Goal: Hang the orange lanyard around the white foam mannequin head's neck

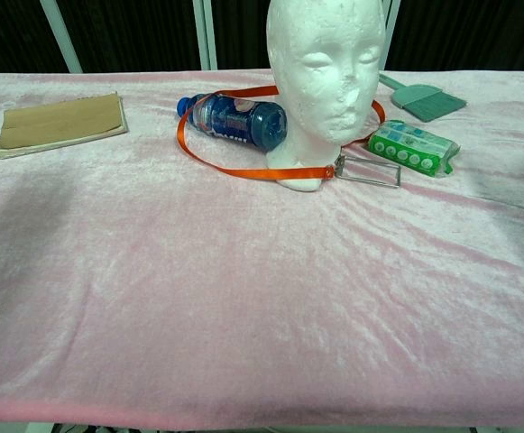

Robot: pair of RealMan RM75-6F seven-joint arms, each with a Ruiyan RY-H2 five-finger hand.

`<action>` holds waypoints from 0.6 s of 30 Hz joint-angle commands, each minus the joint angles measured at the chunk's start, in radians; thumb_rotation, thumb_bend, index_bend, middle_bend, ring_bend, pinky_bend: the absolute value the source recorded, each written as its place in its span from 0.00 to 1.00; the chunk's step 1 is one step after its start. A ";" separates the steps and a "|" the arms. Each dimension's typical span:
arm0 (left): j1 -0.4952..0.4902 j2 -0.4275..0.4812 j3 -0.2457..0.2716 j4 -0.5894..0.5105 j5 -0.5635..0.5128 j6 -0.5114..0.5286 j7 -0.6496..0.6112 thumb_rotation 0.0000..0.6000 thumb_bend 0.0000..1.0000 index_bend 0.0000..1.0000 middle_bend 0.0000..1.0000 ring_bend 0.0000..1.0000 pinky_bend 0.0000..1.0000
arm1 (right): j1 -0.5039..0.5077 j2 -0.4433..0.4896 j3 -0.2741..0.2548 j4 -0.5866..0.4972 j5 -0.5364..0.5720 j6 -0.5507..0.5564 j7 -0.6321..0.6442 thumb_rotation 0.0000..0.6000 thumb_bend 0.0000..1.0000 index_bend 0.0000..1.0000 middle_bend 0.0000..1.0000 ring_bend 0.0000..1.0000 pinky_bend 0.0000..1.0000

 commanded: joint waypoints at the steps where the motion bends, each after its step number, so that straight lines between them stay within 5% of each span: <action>1: 0.050 -0.024 0.019 0.065 0.021 0.034 -0.073 1.00 0.04 0.21 0.06 0.00 0.00 | 0.018 -0.047 -0.015 -0.006 -0.013 -0.072 -0.006 1.00 0.52 0.28 0.70 0.73 0.65; 18: 0.081 -0.055 0.000 0.115 0.057 0.027 -0.122 1.00 0.04 0.21 0.06 0.00 0.00 | 0.166 -0.275 0.077 0.059 0.141 -0.207 -0.160 1.00 0.56 0.21 0.71 0.75 0.65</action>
